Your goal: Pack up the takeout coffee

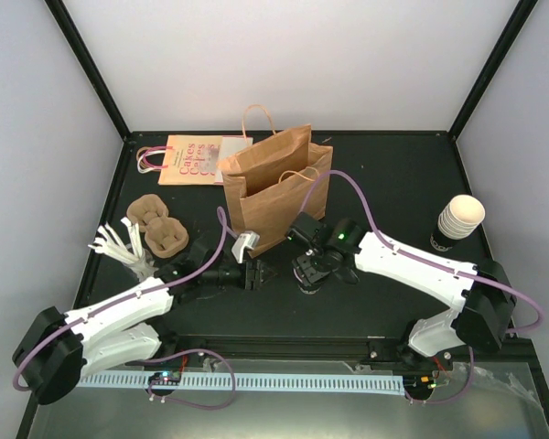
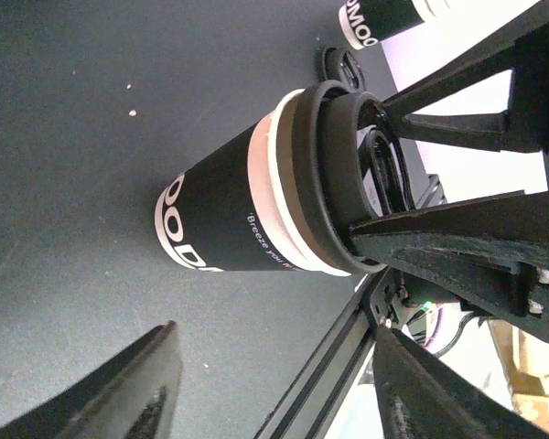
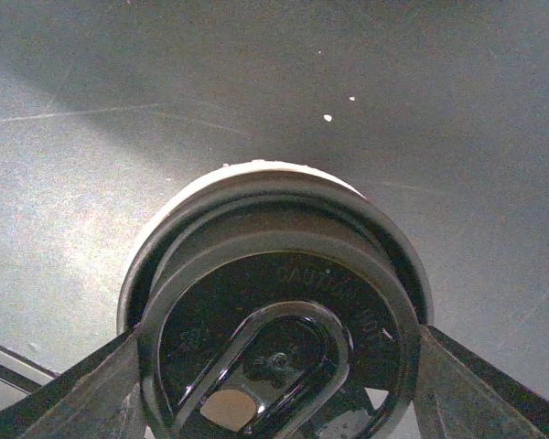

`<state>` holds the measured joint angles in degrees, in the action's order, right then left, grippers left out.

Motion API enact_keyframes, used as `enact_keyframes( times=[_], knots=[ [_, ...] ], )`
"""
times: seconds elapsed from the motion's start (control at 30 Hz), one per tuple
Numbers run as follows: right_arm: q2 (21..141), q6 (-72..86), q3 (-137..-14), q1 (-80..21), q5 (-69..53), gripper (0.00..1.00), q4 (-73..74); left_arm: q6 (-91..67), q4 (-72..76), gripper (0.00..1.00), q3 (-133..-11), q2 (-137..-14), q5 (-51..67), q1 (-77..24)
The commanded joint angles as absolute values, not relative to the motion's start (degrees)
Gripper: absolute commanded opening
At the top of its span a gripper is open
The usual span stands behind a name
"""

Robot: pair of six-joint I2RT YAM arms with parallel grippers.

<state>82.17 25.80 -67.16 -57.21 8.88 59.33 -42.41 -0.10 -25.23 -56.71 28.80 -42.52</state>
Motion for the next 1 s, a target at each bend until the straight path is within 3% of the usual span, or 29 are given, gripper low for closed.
enact_keyframes(
  times=[0.0, 0.17, 0.43, 0.97],
  knots=[
    [83.4, 25.4, -68.1, -57.8, 8.5, 0.72, 57.9, -42.4, 2.0, 0.57, -27.2, -58.6, 30.2, -43.0],
    [83.6, 24.8, -68.2, -58.4, 8.1, 0.72, 57.9, -42.5, 3.7, 0.43, -27.2, -61.4, 31.0, -43.2],
    [84.2, 24.2, -68.6, -59.5, 8.0, 0.72, 58.1, -42.5, 5.3, 0.31, -28.4, -66.1, 30.8, -43.7],
    [86.1, 22.5, -70.1, -61.5, 6.6, 0.73, 58.0, -42.1, 8.2, 0.20, -30.2, -72.3, 30.9, -45.0]
  ],
)
